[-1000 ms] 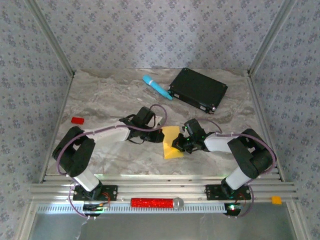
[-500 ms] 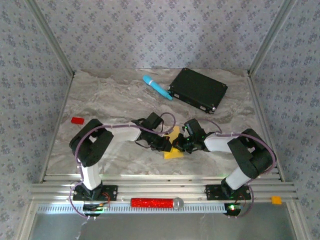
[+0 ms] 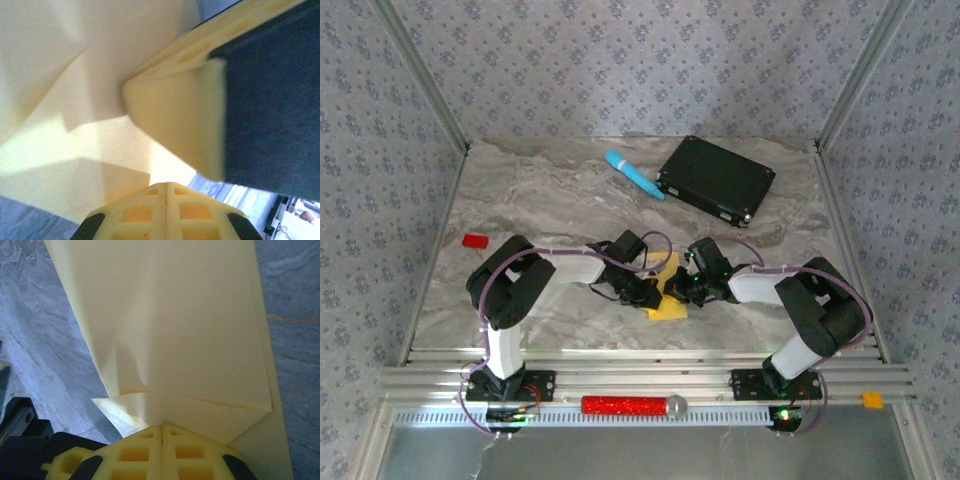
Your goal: Fold a paper plane with a square sheet of paper (pick it up from the middle)
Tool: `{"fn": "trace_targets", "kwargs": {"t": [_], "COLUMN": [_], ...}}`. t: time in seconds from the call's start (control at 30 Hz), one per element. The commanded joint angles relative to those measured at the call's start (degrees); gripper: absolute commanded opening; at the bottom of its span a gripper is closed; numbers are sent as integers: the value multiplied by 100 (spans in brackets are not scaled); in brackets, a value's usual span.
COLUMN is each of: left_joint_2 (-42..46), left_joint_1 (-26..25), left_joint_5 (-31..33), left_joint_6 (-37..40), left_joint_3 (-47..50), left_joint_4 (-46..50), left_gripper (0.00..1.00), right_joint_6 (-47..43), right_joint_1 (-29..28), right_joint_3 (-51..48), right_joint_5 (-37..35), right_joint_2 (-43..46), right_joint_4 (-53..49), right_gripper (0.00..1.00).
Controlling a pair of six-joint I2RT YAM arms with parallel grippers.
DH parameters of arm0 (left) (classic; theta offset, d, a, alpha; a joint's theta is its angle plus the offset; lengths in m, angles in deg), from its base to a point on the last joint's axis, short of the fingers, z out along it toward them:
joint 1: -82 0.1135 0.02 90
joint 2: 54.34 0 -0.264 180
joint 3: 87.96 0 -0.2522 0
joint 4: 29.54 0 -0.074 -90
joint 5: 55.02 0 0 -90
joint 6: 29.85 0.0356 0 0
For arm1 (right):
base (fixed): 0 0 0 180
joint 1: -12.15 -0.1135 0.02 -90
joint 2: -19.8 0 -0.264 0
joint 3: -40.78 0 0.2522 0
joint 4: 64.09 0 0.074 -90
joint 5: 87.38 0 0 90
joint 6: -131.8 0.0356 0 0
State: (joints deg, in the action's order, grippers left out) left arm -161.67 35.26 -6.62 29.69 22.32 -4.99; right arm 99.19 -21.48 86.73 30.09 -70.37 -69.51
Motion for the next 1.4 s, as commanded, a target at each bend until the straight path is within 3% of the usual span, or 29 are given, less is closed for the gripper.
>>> {"fn": "trace_targets", "kwargs": {"t": [0.0, 0.43, 0.73, 1.37], "left_joint_2": [131, 783, 295, 1095], "left_joint_1": [-25, -60, -66, -105], "left_joint_5": [212, 251, 101, 157], "left_joint_6": [354, 224, 162, 303], "left_joint_3": [158, 219, -47, 1057], "left_joint_4": [431, 297, 117, 353], "left_gripper": [6, 7, 7, 7], "right_joint_6": [-96, -116, -115, -157], "right_joint_1": [36, 82, 103, 142], "right_joint_3": [-167, -239, -268, -310], "right_joint_5": [-373, -361, -387, -395], "right_joint_2": [-224, -146, -132, -176], "right_joint_4": [-638, -648, -641, -667], "right_gripper": [1, 1, 1, 1]}}
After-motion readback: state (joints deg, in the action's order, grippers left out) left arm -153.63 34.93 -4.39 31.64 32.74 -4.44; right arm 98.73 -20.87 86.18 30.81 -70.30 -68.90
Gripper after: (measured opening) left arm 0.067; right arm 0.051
